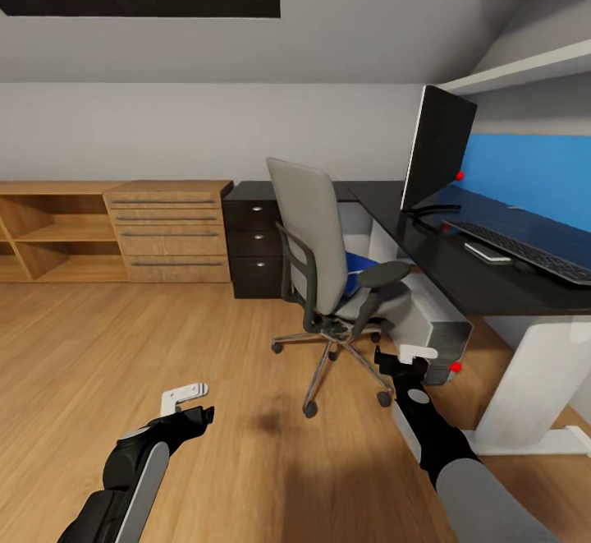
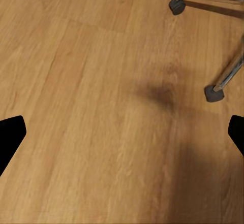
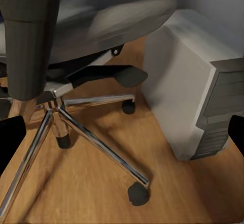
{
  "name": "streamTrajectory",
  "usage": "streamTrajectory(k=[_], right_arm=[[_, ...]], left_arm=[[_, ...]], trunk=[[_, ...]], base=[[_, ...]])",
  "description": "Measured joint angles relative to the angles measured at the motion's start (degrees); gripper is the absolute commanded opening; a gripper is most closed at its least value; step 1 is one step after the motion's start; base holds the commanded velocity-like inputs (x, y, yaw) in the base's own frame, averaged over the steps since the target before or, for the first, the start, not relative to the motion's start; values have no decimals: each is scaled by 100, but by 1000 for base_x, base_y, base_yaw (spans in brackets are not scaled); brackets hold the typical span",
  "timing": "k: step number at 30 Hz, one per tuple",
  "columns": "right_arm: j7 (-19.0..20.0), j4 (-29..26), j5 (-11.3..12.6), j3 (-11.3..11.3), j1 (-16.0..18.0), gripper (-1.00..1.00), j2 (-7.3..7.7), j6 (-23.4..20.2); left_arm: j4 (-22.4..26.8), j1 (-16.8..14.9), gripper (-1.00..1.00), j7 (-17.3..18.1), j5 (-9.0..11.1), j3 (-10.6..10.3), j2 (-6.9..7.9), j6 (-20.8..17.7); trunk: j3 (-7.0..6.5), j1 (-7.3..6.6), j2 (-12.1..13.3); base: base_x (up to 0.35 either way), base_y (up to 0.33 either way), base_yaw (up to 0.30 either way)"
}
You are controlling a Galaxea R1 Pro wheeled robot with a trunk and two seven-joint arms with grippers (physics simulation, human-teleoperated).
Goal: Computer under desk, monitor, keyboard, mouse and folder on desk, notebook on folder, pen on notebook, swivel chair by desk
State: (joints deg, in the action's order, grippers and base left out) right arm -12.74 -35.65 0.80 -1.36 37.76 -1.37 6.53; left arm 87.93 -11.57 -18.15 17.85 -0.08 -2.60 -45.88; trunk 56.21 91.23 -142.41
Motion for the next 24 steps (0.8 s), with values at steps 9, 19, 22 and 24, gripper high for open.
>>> streamTrajectory(k=[9, 19, 22, 24], right_arm=[[-9, 10, -1, 0, -9, 100, 69, 176], [-203, 92, -1, -1, -9, 100, 100, 312], [-215, 141, -1, 2, -9, 100, 98, 380], [-217, 151, -1, 4, -9, 100, 97, 395]], left_arm=[[-9, 0, 100, 10, 13, 0, 6, 0], [-9, 0, 100, 2, 9, 7, 7, 0], [-9, 0, 100, 1, 9, 8, 7, 0], [-9, 0, 100, 1, 9, 8, 7, 0]], trunk=[[0, 1, 0], [0, 0, 0], [0, 1, 0], [0, 1, 0]], base=[[88, -62, 0], [193, -5, 0], [53, -1, 0], [91, 0, 0]])
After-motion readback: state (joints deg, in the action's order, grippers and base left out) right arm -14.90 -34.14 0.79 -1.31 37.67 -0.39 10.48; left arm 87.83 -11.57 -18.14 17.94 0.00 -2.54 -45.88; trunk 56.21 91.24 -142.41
